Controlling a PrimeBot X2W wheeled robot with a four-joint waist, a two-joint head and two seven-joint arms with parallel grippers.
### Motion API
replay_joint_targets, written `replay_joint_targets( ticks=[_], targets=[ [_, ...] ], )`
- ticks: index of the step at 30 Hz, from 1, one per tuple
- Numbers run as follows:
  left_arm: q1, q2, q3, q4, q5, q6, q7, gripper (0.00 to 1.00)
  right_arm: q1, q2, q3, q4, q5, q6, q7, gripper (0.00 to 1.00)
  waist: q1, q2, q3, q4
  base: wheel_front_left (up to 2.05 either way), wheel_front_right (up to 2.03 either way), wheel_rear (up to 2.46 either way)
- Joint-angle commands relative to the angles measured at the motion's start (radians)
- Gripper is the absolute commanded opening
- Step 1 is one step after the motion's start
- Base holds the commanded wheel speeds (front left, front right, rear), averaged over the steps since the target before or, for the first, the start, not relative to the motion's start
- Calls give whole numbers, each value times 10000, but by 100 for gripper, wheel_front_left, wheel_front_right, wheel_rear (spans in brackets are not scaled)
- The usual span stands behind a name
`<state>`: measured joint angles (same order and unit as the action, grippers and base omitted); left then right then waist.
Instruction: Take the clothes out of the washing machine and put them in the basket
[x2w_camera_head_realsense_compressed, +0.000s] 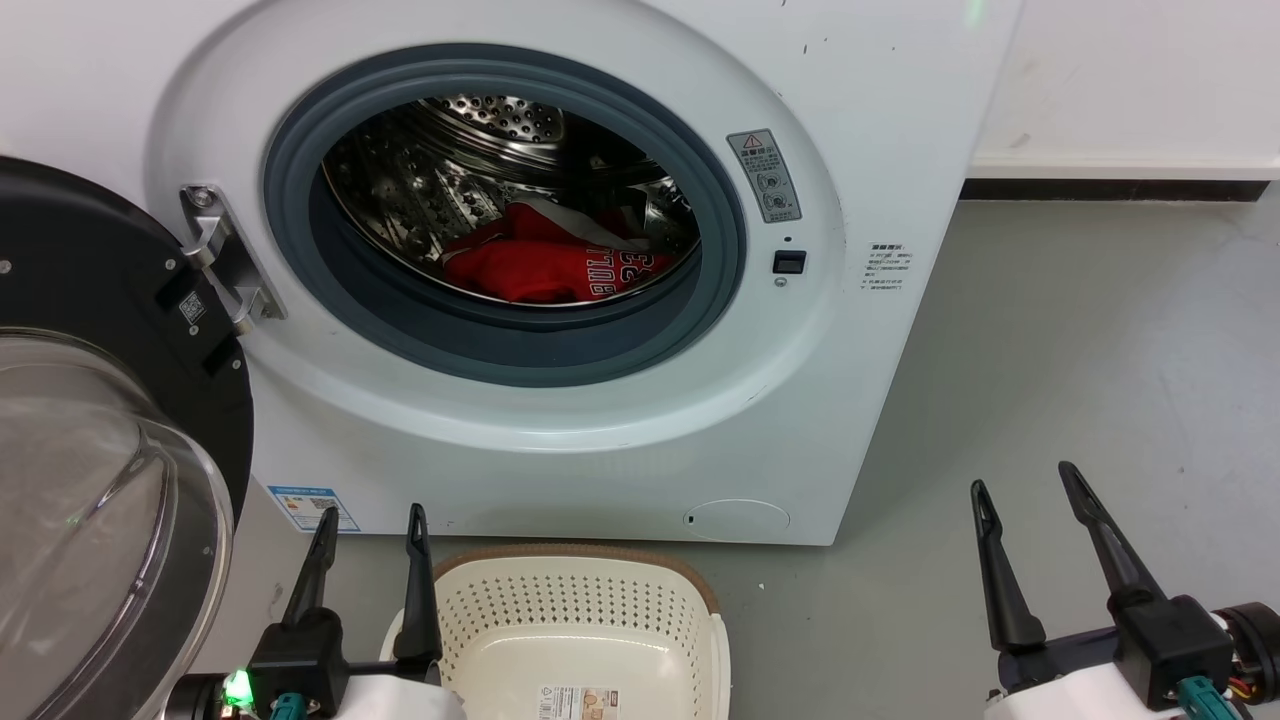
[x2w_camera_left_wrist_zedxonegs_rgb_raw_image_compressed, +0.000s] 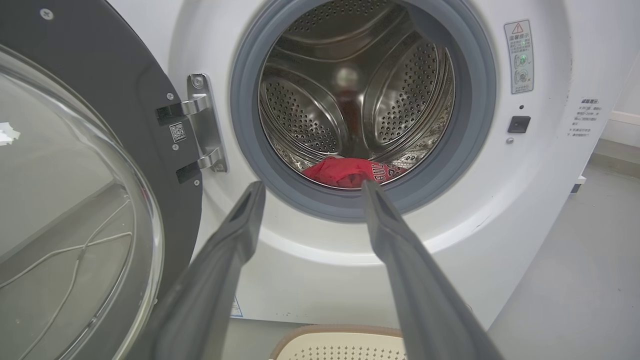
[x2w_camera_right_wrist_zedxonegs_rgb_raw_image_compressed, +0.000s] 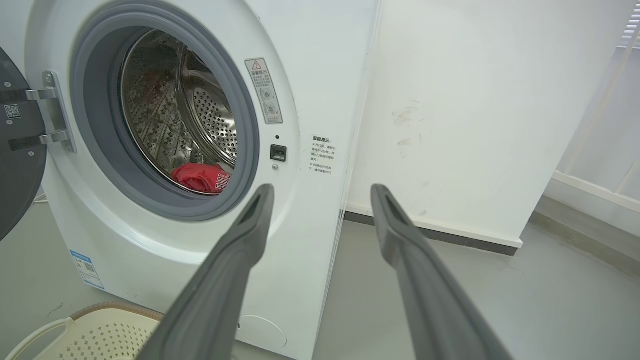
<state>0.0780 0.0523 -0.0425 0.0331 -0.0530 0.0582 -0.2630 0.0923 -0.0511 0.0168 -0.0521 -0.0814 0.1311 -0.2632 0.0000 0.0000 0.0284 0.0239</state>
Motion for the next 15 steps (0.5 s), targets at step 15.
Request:
replay_joint_targets(
  ticks=[15],
  targets=[
    [94, -26, -46, 36, -36, 77, -28, 100, 136, 16, -20, 92, 65, -7, -23, 100, 0, 0, 8, -25, 0, 0, 0]
  ],
)
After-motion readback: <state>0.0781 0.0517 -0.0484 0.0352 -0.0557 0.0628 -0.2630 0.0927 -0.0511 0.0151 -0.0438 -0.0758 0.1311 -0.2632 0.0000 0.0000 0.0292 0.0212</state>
